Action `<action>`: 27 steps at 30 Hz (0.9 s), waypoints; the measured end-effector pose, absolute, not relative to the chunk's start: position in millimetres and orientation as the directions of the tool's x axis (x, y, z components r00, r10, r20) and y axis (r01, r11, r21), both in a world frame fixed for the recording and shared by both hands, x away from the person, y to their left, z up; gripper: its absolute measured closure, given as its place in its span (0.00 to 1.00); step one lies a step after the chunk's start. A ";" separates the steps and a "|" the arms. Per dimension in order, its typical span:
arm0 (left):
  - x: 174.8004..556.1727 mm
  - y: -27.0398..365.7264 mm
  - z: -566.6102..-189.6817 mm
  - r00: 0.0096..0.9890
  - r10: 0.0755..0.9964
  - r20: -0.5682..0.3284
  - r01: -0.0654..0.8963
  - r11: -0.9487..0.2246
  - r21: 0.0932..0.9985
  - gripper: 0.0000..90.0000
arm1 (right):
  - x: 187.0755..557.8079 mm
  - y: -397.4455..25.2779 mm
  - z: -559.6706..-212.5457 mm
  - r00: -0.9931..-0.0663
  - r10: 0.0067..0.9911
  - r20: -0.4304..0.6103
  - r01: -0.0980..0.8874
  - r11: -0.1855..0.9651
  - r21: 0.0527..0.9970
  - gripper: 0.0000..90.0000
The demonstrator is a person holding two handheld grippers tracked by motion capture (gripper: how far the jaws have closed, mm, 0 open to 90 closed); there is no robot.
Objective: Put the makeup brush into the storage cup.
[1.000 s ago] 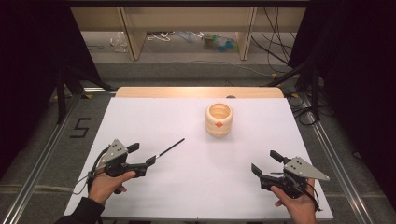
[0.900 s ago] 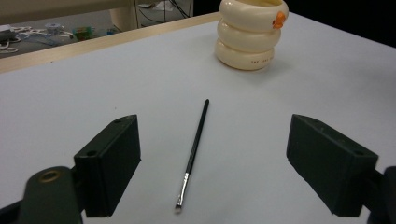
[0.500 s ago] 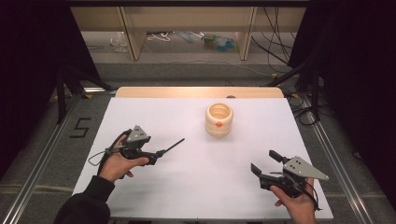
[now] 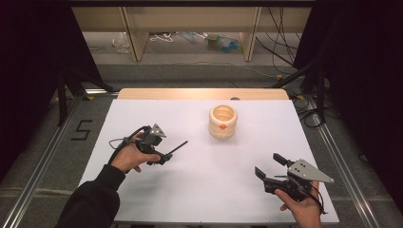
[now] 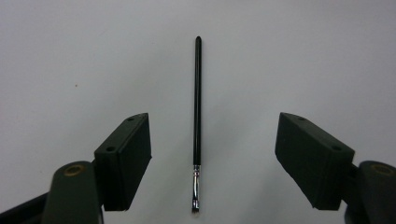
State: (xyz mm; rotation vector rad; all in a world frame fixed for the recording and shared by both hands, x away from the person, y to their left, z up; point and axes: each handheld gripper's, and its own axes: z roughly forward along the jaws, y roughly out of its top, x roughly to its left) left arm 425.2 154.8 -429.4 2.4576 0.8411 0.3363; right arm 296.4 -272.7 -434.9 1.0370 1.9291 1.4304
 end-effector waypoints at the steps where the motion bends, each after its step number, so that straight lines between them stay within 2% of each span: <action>1: 428.0 153.0 -429.7 0.777 0.626 0.065 0.505 -0.682 0.528 0.32 | 296.4 -272.9 -434.9 -0.573 0.819 0.033 0.271 0.151 0.951 0.21; 3: 433.1 151.1 -431.2 0.780 0.623 0.064 0.517 -0.698 0.496 0.32 | 297.6 -272.1 -435.8 -0.576 0.816 0.041 0.266 0.140 0.954 0.21; 4: 439.5 149.0 -433.6 0.783 0.618 0.071 0.527 -0.720 0.451 0.32 | 295.6 -273.8 -433.7 -0.575 0.818 0.038 0.293 0.162 0.942 0.21; 11: 451.0 135.3 -440.8 0.810 0.582 0.071 0.520 -0.770 0.370 0.34 | 297.8 -272.6 -436.0 -0.581 0.813 0.041 0.276 0.150 0.949 0.21; 19: 455.8 127.4 -444.4 0.821 0.568 0.056 0.520 -0.785 0.337 0.42 | 297.4 -273.5 -435.9 -0.576 0.817 0.028 0.277 0.162 0.947 0.22; 24: 460.3 128.7 -449.9 0.805 0.592 0.048 0.552 -0.775 0.308 0.45 | 297.7 -273.8 -436.3 -0.575 0.818 0.028 0.280 0.165 0.946 0.22; 27: 462.3 129.5 -451.2 0.801 0.599 0.026 0.565 -0.769 0.299 0.50 | 298.4 -272.6 -437.0 -0.586 0.809 0.040 0.282 0.157 0.946 0.22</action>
